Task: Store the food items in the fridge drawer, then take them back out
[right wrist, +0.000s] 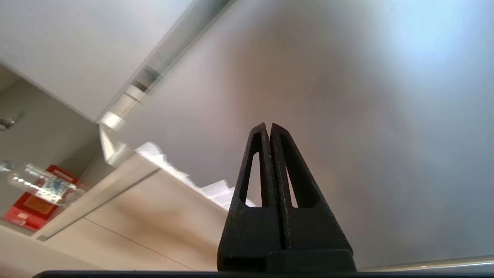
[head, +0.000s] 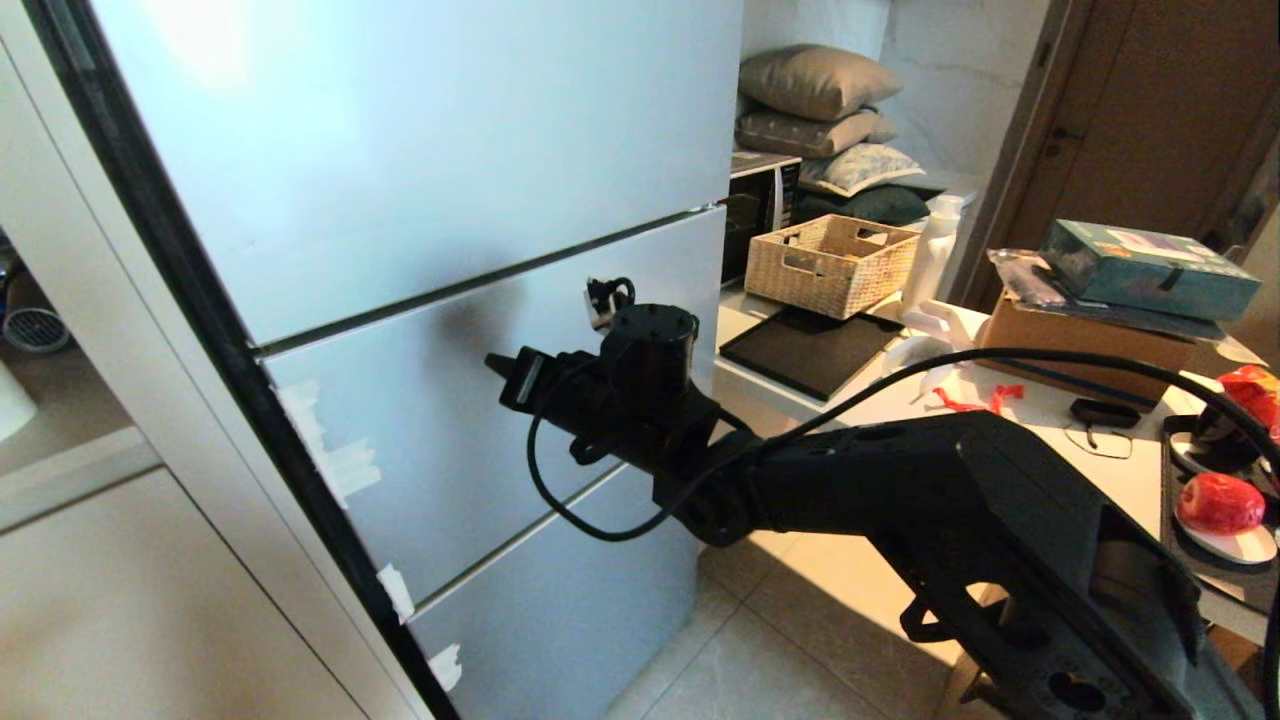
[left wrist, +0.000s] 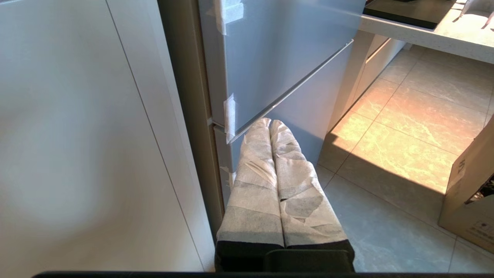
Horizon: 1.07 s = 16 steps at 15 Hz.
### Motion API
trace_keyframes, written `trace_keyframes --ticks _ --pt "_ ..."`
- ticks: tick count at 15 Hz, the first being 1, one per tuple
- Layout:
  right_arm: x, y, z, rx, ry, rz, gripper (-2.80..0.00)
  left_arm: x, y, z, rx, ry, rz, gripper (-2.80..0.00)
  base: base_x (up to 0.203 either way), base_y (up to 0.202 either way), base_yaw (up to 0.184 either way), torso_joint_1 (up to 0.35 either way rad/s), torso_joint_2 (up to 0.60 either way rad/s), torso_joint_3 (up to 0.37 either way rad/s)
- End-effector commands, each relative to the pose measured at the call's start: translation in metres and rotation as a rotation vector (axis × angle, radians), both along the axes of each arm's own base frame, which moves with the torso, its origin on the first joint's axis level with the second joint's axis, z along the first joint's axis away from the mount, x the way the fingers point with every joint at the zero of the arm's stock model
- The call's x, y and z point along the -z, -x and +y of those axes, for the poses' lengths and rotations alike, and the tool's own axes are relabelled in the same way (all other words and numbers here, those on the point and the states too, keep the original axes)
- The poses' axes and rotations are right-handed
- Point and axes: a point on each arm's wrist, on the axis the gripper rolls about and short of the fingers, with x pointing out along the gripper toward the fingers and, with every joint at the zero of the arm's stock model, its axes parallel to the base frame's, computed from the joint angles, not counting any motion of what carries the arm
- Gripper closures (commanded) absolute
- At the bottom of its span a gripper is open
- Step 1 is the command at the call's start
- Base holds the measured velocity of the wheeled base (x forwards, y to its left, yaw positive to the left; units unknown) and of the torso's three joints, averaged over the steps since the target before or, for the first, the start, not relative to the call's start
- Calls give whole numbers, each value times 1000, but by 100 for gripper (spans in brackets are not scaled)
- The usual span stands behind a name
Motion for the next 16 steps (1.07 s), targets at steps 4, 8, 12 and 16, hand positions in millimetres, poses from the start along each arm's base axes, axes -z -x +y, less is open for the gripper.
trace_keyframes --ticks 4,8,12,16 --pt "-23 20 -19 21 6 13 0 0 0 0 0 0 2 0 0 0 0 0 0 0" --pt "-94 83 -95 67 77 -86 0 0 0 0 0 0 2 0 0 0 0 0 0 0" --pt "-100 175 -232 238 324 -179 0 0 0 0 0 0 2 0 0 0 0 0 0 0" --pt "-37 255 -353 622 521 -110 0 0 0 0 0 0 2 0 0 0 0 0 0 0"
